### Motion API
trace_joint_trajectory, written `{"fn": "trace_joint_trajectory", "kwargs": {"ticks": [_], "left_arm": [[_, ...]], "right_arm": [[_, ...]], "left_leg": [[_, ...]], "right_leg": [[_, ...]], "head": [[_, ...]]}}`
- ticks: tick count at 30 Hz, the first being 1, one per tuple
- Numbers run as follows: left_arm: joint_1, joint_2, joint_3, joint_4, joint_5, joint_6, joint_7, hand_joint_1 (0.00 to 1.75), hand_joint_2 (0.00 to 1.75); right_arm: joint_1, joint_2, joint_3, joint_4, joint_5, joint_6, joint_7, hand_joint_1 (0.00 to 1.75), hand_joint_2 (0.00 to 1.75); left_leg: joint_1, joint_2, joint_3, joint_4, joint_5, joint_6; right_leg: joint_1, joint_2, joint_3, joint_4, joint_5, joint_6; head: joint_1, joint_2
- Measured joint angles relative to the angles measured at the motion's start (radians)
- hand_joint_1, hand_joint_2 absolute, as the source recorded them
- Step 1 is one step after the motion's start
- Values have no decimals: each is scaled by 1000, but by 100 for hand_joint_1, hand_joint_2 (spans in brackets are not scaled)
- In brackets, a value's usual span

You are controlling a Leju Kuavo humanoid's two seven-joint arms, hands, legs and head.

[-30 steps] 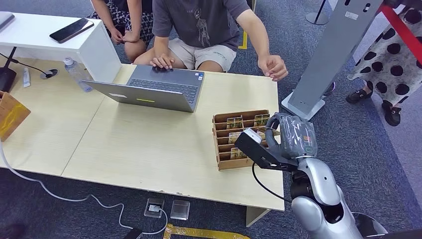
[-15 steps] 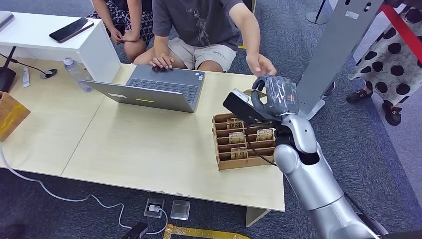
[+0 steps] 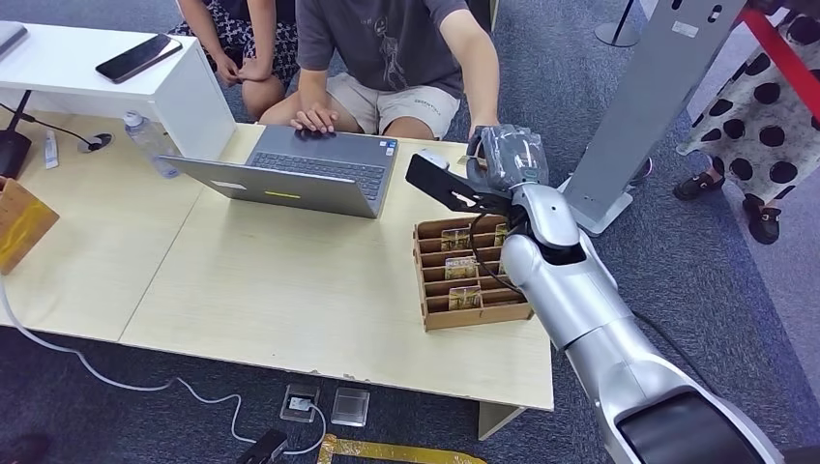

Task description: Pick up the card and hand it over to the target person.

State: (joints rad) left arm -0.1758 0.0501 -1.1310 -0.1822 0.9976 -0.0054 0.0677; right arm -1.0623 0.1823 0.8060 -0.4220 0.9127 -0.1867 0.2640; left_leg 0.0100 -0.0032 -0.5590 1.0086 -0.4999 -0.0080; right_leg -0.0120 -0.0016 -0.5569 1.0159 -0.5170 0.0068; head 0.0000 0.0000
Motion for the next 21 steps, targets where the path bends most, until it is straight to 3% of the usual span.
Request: {"fn": "trace_joint_trajectory", "kwargs": {"ticks": [3, 7, 21], "left_arm": [[1, 0, 2, 0, 3, -2, -2, 0, 0], [5, 2, 5, 1, 7, -1, -8, 0, 0], [11, 3, 13, 2, 19, 6, -16, 0, 0]], "right_arm": [[3, -4, -3, 12, 0, 0, 0, 175, 175], [4, -2, -1, 17, 3, -2, -2, 0, 175], [-1, 13, -6, 30, 8, -12, -11, 0, 175]], "left_leg": [[0, -1, 0, 0, 0, 0], [0, -1, 0, 0, 0, 0], [0, 0, -1, 1, 0, 0]], "right_leg": [[0, -1, 0, 0, 0, 0], [0, -1, 0, 0, 0, 0], [0, 0, -1, 0, 0, 0]], "head": [[0, 0], [0, 0], [0, 0]]}}
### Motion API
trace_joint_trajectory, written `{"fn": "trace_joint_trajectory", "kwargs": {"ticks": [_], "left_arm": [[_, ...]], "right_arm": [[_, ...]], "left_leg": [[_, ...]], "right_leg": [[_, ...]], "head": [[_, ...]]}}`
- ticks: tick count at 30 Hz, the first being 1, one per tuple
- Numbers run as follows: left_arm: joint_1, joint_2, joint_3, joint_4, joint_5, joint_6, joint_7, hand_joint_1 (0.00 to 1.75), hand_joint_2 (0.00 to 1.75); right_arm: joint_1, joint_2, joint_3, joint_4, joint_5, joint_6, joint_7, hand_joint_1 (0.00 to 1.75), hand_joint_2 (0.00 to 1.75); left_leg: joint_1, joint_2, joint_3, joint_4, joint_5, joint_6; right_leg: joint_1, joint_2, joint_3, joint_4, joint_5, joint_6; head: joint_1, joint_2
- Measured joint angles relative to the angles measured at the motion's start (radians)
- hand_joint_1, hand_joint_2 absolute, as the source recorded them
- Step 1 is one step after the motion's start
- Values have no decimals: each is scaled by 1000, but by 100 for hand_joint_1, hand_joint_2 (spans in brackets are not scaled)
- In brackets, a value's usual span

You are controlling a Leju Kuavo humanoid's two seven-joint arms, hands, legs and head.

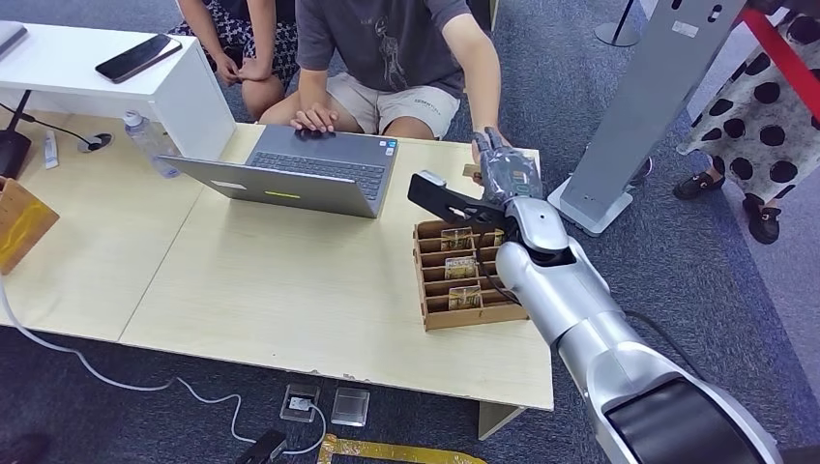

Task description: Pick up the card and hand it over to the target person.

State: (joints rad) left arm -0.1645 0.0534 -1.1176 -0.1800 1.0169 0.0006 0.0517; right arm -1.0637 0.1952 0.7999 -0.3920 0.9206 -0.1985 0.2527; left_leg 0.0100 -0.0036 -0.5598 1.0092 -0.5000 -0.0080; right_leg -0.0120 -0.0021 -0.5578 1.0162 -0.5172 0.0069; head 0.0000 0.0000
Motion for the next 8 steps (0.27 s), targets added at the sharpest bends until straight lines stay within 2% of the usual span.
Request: {"fn": "trace_joint_trajectory", "kwargs": {"ticks": [8], "left_arm": [[4, 0, 2, 0, 4, 1, -1, 0, 0]], "right_arm": [[-13, -3, -2, -22, 8, 0, 8, 0, 175]], "left_leg": [[0, 0, -1, 1, 0, 0]], "right_leg": [[0, 0, -1, 1, 0, 0]], "head": [[0, 0]]}}
